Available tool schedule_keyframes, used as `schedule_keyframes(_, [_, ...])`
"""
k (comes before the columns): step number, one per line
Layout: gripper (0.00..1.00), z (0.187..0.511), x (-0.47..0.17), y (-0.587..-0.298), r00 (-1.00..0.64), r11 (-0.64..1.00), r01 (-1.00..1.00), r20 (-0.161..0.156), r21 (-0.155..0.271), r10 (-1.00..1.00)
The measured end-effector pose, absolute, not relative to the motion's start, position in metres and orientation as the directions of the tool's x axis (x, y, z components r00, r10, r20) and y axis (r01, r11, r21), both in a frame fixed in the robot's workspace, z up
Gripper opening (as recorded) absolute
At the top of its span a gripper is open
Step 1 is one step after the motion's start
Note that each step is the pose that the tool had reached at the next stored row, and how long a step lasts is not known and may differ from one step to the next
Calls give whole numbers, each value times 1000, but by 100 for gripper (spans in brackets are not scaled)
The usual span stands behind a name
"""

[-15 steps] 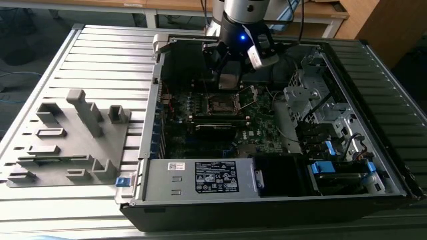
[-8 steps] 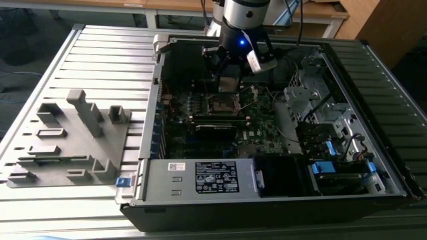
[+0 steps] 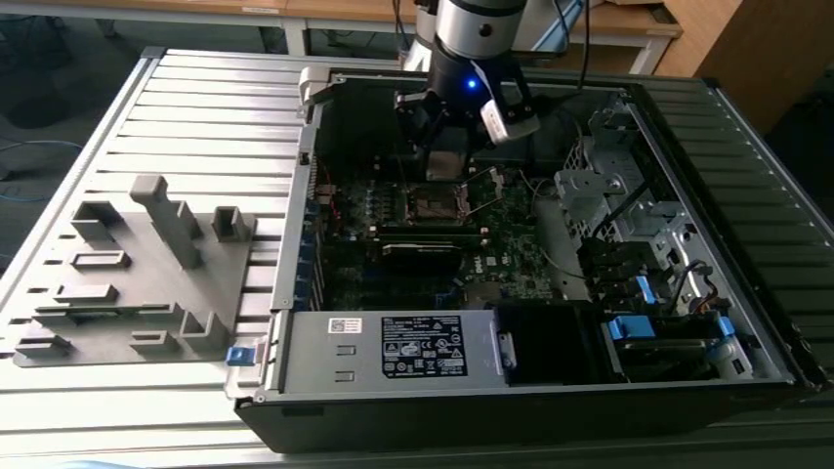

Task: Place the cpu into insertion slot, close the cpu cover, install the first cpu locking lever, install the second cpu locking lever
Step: 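Place the cpu into insertion slot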

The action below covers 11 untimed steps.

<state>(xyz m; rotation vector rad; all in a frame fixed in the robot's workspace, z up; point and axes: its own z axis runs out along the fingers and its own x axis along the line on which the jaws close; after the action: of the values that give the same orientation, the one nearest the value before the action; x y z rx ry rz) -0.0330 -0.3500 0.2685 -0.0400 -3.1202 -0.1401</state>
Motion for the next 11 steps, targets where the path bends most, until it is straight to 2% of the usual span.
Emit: schedule_keyframes(11, [54, 249, -33, -349, -1000, 996, 26, 19, 89, 25])
